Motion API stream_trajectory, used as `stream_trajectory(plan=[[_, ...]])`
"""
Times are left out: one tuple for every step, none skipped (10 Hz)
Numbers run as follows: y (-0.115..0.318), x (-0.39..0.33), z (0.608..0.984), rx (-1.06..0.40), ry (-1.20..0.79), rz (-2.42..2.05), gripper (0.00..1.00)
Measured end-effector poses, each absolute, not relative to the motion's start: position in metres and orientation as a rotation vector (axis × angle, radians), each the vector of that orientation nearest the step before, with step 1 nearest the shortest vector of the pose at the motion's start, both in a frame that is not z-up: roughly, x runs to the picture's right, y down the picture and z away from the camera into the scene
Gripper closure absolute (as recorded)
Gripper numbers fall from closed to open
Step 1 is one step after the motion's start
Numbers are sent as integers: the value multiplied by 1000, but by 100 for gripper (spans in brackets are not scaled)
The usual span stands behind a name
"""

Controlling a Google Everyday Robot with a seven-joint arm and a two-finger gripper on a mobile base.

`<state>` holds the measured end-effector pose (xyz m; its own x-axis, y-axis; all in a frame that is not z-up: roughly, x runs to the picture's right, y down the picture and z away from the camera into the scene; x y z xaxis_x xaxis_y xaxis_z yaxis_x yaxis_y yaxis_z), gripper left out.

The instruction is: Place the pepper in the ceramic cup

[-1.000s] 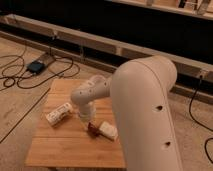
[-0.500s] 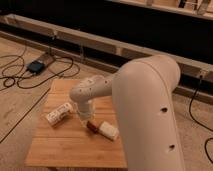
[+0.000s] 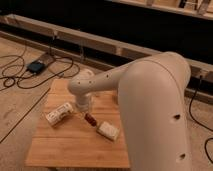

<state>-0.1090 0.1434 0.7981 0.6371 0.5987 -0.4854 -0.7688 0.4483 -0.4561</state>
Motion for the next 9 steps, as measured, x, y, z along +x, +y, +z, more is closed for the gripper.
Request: stream_trajectory(plan=[[129, -109, 796, -689, 260, 850, 100], [119, -109, 796, -681, 254, 844, 100], [109, -110, 795, -672, 247, 839, 100], [95, -111, 795, -662, 238, 832, 100], [79, -113, 794, -649, 226, 827, 100], [68, -114, 796, -640, 213, 827, 100], [58, -115, 797, -635, 200, 829, 100], [48, -115, 799, -636, 185, 834, 100], [39, -115, 800, -639, 172, 840, 100]])
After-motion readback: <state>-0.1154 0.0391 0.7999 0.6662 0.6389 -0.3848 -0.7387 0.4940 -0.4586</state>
